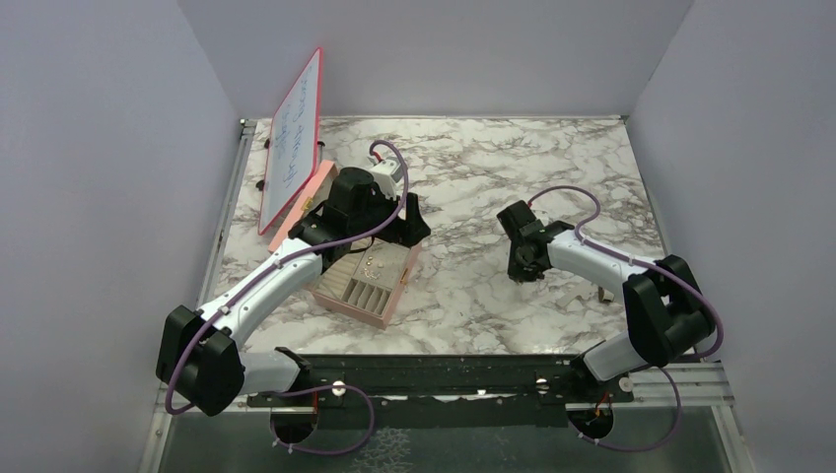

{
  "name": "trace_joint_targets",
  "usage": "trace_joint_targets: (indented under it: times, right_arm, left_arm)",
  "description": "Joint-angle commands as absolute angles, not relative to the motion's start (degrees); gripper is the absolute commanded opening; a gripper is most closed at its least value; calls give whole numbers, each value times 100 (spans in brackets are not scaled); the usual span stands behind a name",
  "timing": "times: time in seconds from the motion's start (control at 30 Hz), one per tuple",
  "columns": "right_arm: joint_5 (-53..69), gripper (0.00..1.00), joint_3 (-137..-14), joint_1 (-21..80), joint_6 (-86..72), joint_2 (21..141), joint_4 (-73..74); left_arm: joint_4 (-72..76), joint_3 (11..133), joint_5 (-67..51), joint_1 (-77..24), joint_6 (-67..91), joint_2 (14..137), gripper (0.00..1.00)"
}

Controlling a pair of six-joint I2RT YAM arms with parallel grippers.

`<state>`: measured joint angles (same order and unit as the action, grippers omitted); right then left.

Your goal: Organize the mixed jewelry

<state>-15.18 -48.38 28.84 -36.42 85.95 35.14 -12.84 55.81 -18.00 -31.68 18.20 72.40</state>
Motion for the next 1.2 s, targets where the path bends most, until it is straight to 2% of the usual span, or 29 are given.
trace_joint_targets:
  times: [0.0, 0.1, 0.37, 0.5, 0.63, 0.9, 1.17]
  right_arm:
    - [-1713, 11, -4800, 2918, -3713, 8635, 3630]
    - [-1714, 8, -4790, 2922, -3709, 8686, 3618]
    - [-1698, 10, -4749, 2927, -3713, 8715, 3620]
    - [-1670, 1, -4744, 2927, -3693, 8711, 3604]
    - [-1596, 1, -4808, 2927, -3664, 8575, 3570]
    - [565, 1, -4573, 2928, -3487, 8244, 2055]
    - [2091, 1, -4638, 2927, -4011, 8288, 680]
  left_arm:
    - [-1108, 5537, -1942, -3164, 1865, 7222, 80]
    - [-1114, 5528, -1970, -3164, 1863, 7204, 80]
    - [-1116, 5518, -1973, -3164, 1846, 7170, 80]
    - [-1116, 5512, -1974, -3164, 1848, 7173, 80]
    - [-1117, 5534, -1943, -3164, 1797, 7170, 81]
    - [-1129, 5493, -1820, -3164, 1963, 7053, 81]
    - [-495, 4906, -1974, -3164, 3278, 6775, 81]
